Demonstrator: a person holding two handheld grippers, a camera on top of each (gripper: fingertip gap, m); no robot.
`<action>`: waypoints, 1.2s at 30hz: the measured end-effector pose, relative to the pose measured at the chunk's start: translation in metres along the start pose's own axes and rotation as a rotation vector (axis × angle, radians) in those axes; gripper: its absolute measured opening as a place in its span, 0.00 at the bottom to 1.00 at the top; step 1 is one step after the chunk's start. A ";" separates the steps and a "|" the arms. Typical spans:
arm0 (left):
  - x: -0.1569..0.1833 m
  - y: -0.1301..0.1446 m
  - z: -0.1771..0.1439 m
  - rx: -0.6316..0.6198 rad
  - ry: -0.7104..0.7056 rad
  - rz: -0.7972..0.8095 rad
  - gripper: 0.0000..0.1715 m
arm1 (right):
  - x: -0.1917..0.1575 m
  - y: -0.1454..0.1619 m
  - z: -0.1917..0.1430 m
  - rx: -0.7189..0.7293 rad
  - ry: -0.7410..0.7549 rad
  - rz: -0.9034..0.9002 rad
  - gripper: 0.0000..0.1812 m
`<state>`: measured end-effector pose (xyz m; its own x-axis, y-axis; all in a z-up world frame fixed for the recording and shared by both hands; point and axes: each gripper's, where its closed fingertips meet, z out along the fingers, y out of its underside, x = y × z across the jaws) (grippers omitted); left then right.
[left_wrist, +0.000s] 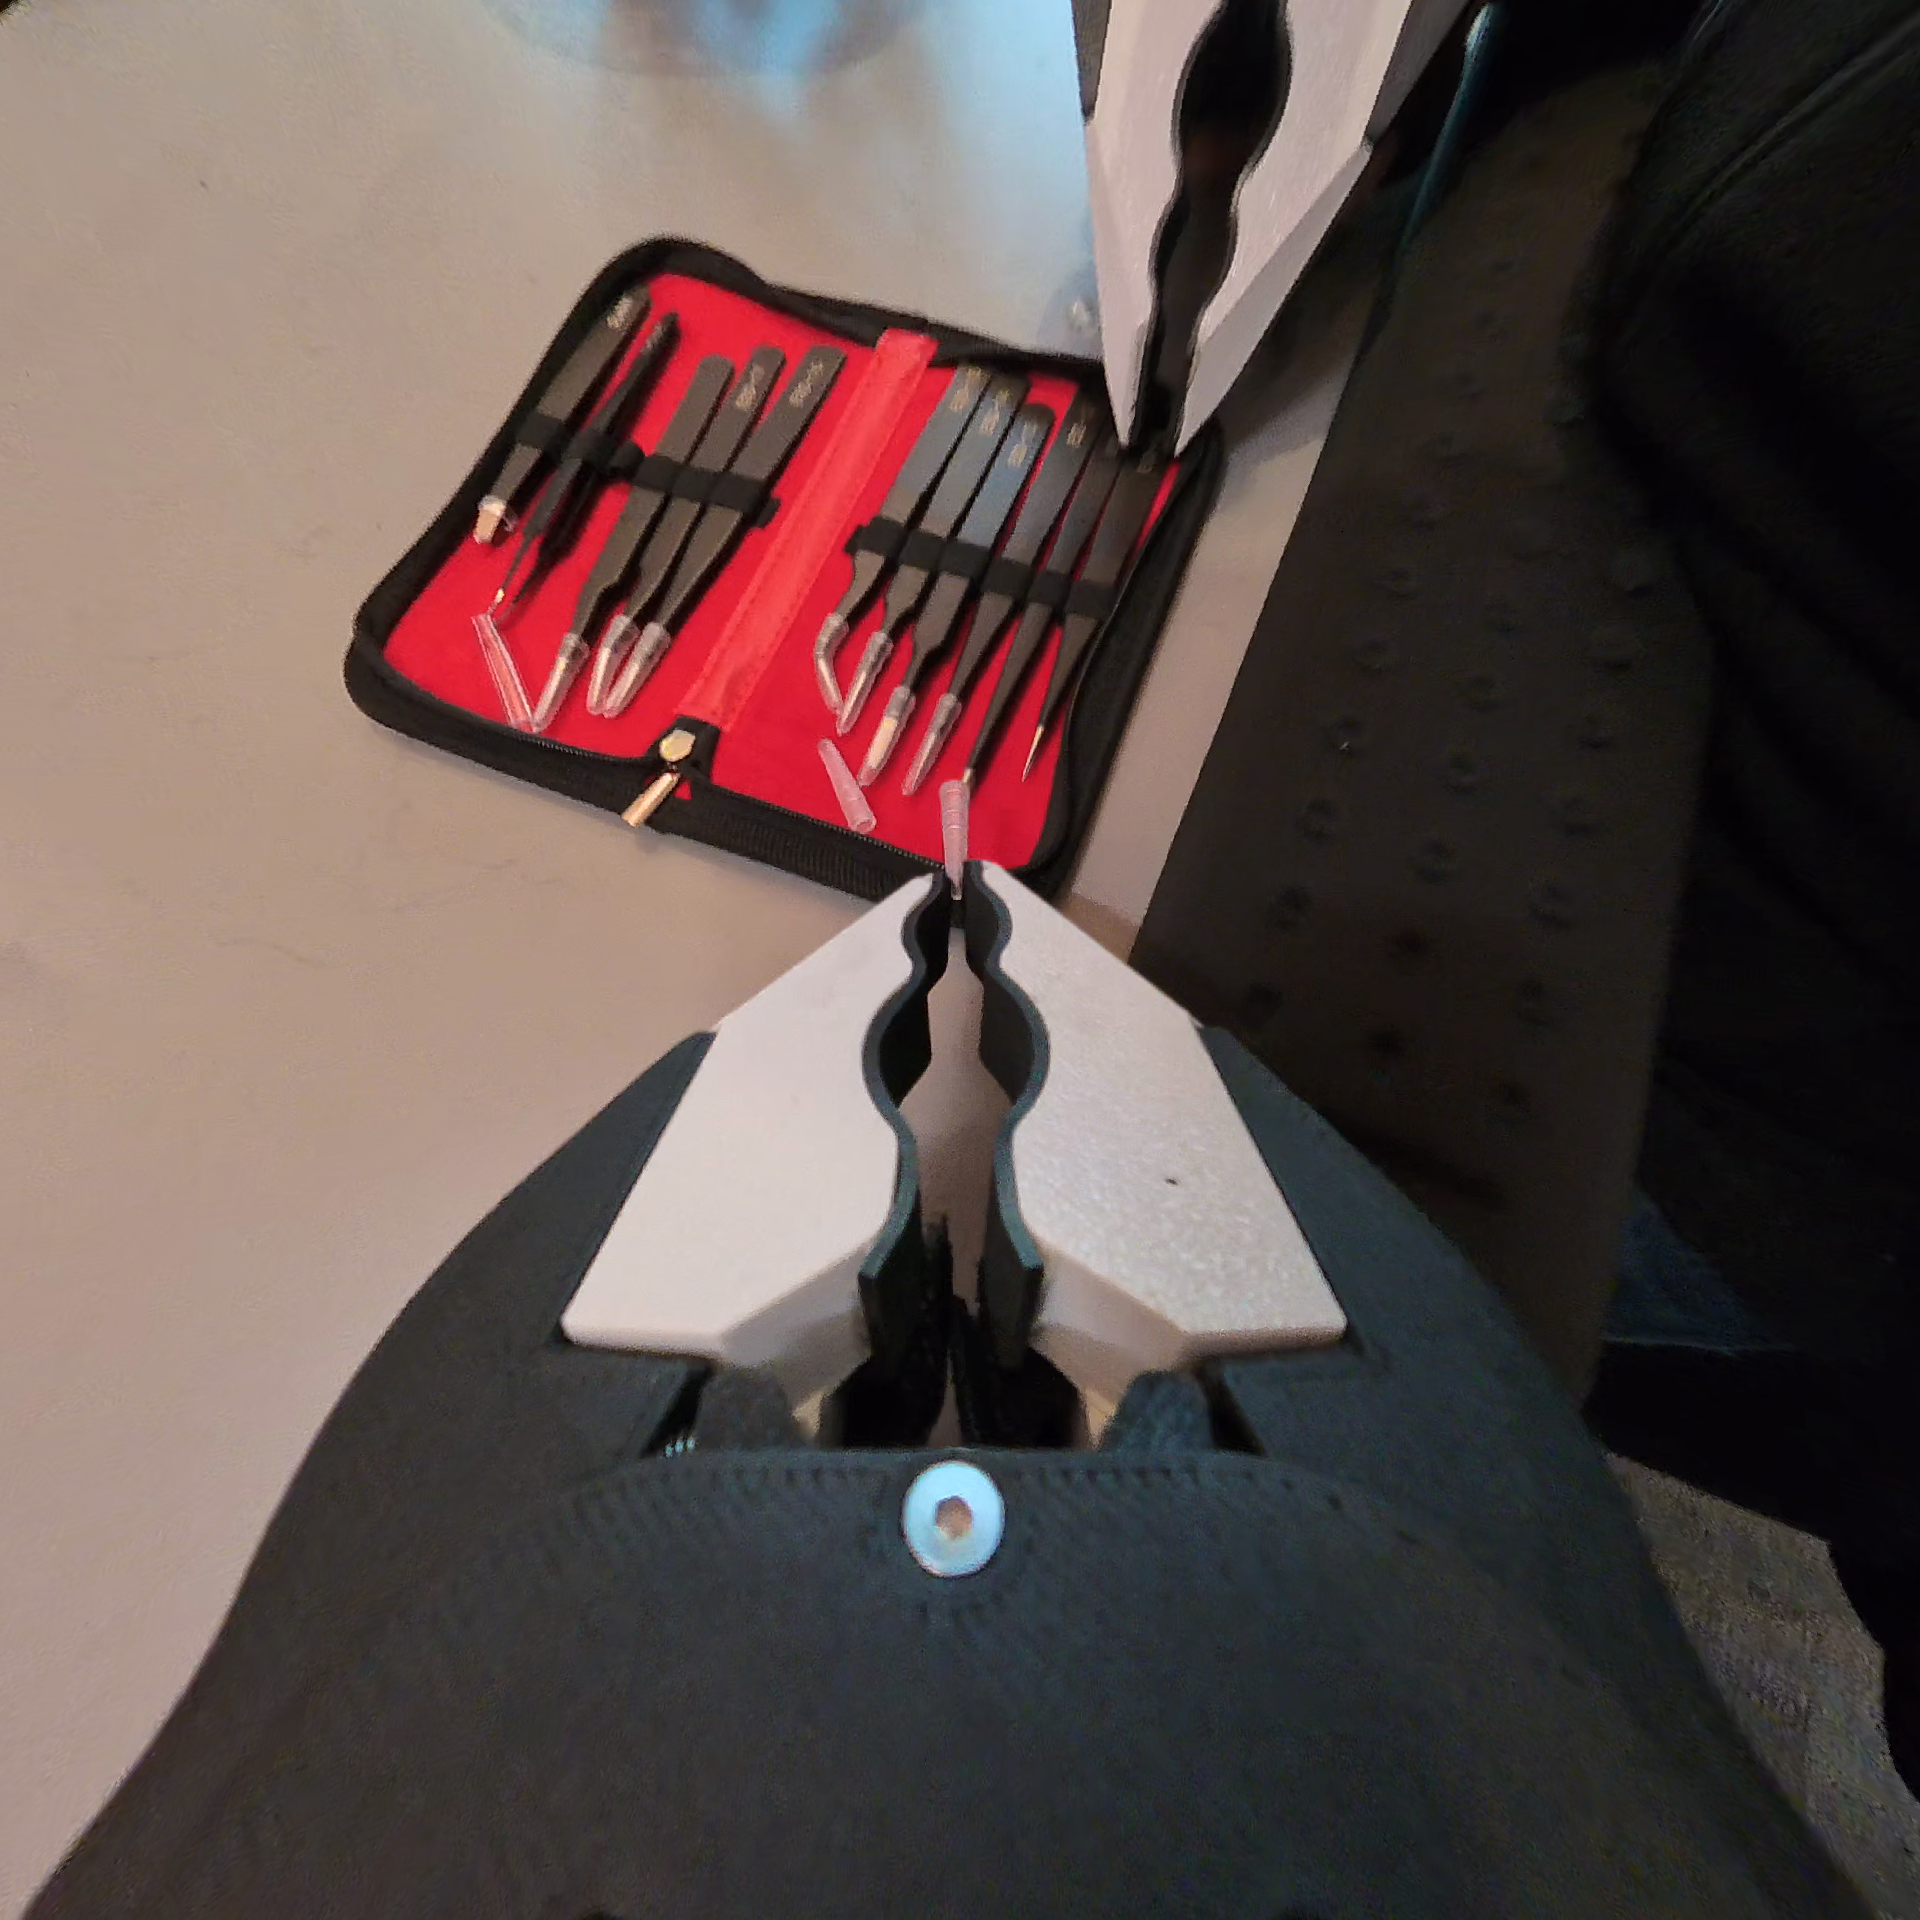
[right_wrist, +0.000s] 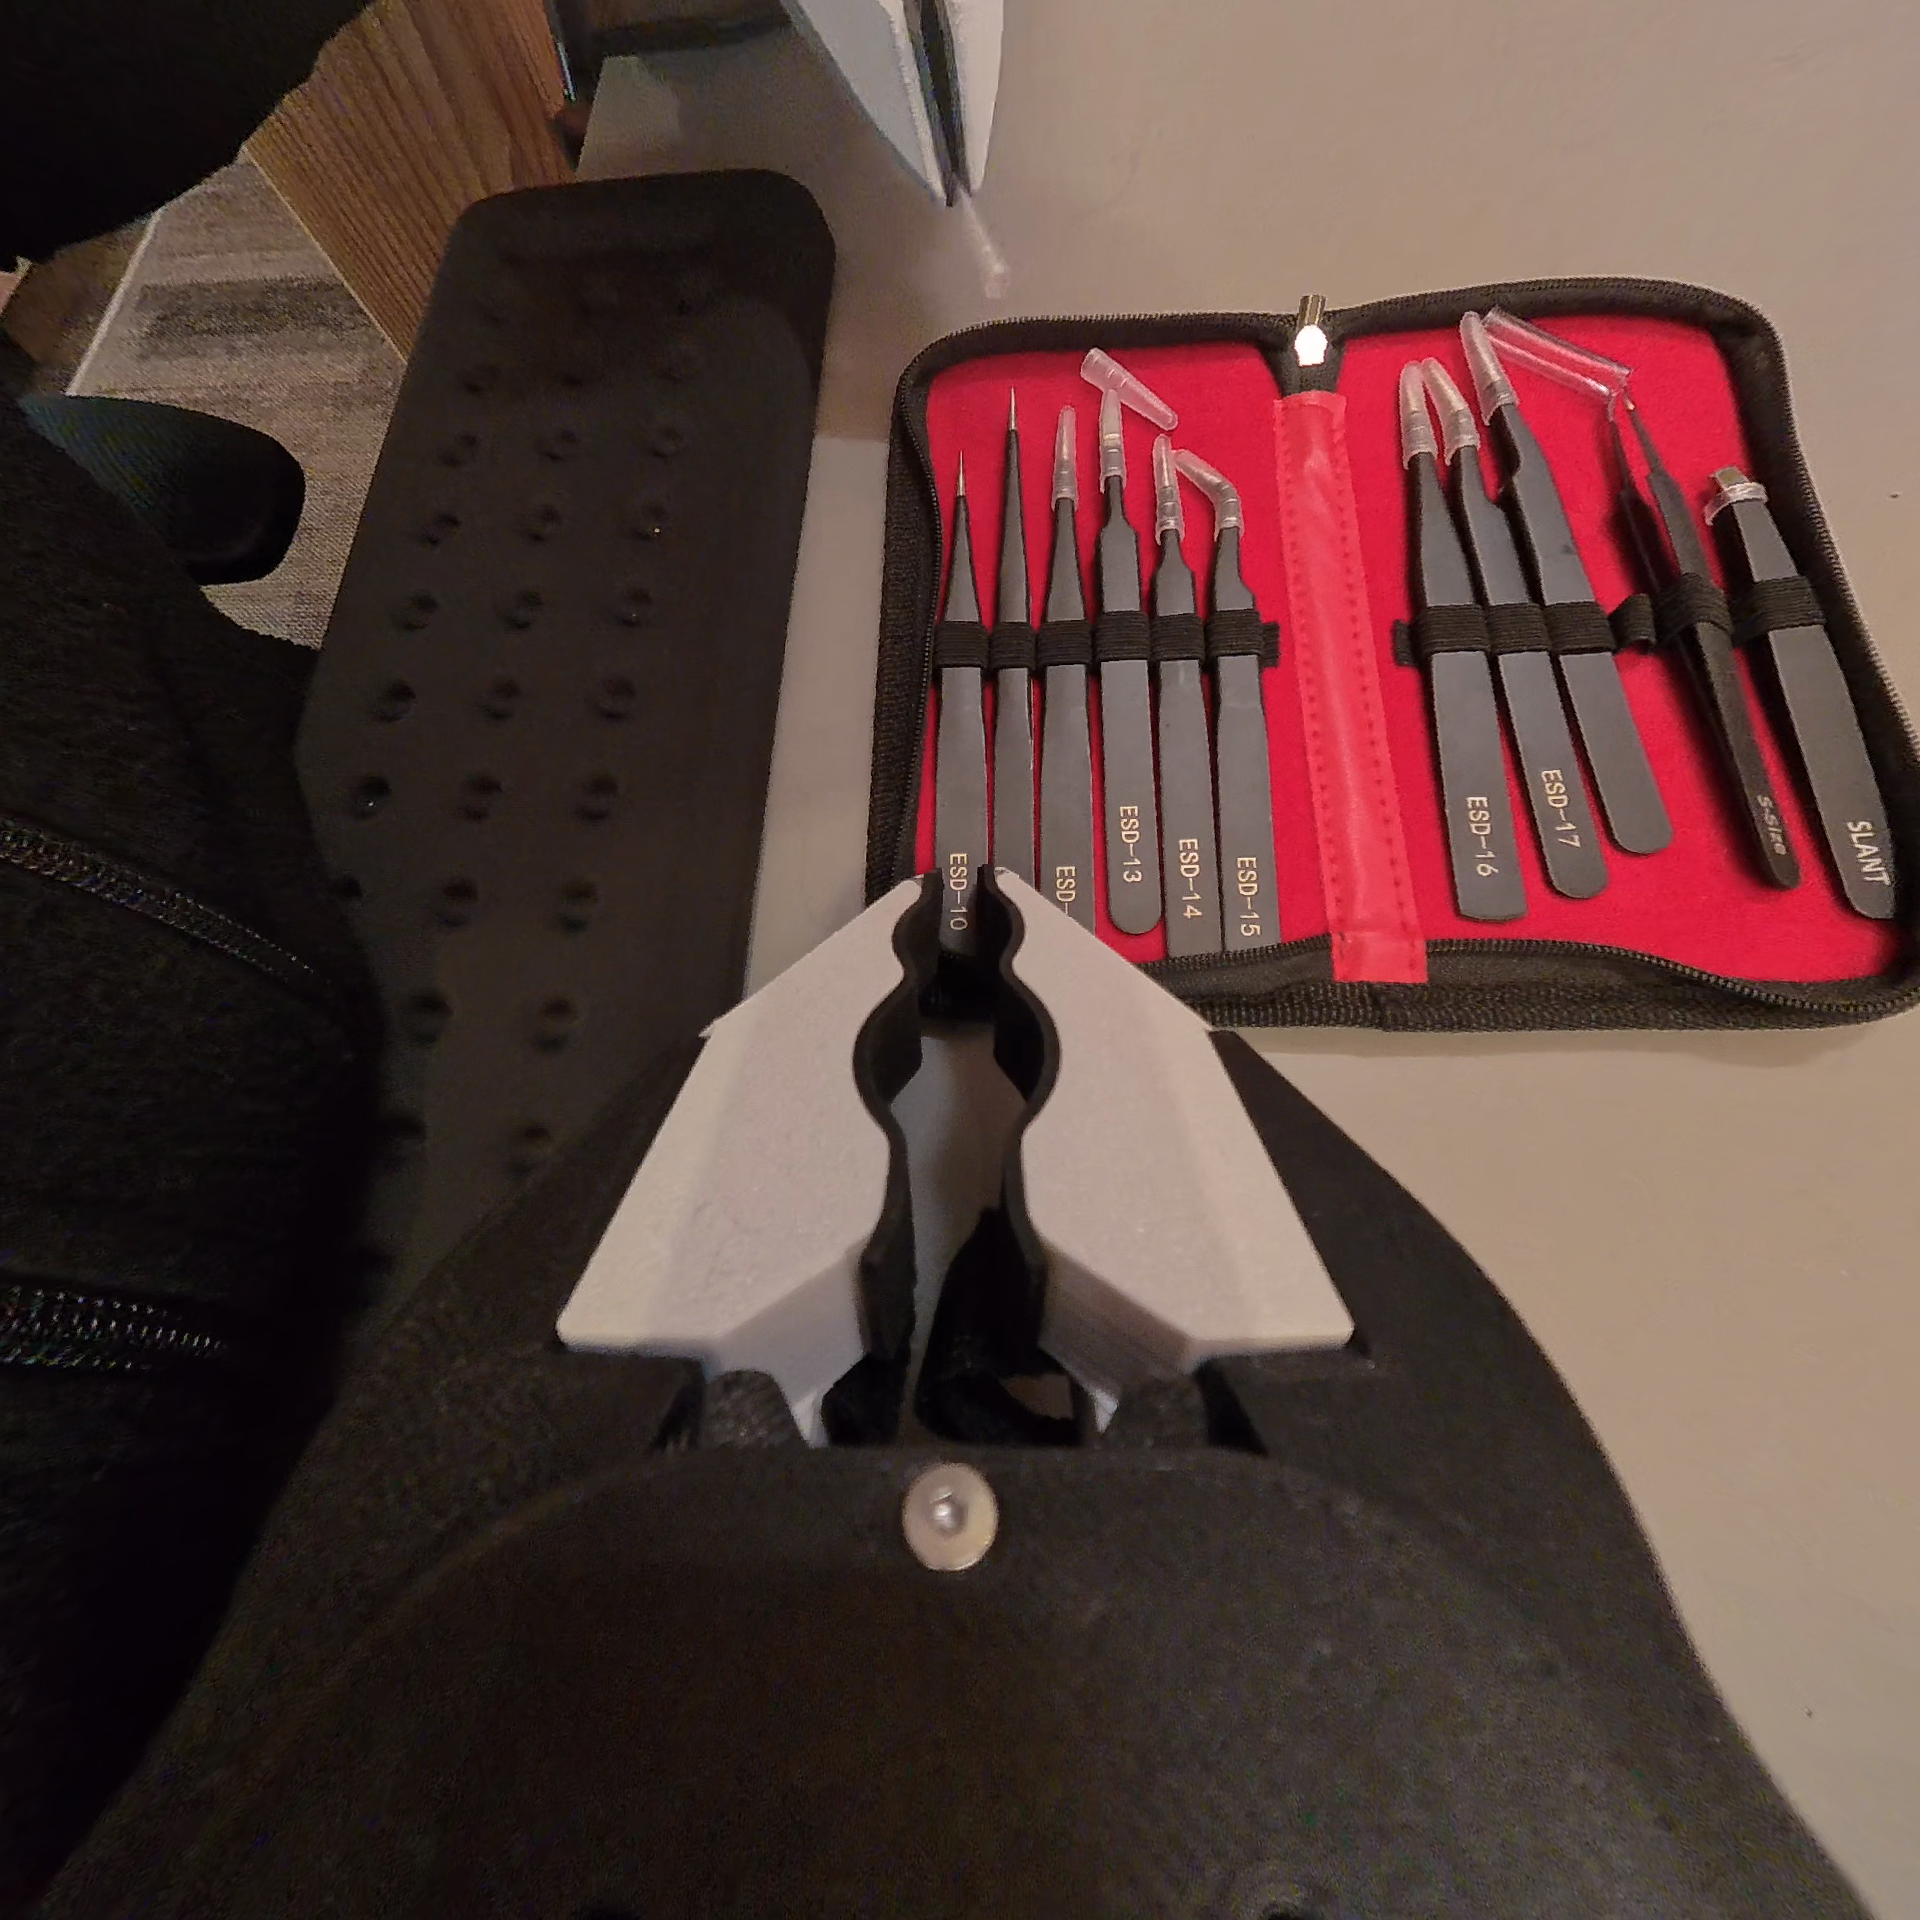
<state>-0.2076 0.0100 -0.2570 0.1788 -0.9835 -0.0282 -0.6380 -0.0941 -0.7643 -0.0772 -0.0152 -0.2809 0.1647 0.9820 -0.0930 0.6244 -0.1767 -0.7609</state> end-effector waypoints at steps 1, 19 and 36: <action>0.002 0.001 0.003 -0.016 0.001 0.005 0.00 | 0.000 0.000 0.000 0.000 0.000 0.000 0.03; 0.011 -0.009 0.043 -0.144 -0.009 0.147 0.00 | 0.000 -0.002 0.000 0.005 -0.006 0.003 0.03; 0.017 0.000 0.037 -0.130 0.025 0.119 0.03 | -0.001 -0.002 0.000 0.006 0.010 -0.016 0.03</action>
<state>-0.1768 -0.0014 -0.2811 0.0786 -0.9922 -0.0967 -0.7453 0.0059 -0.6667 -0.0785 -0.0153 -0.2793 0.1622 0.9840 -0.0743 0.6220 -0.1604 -0.7664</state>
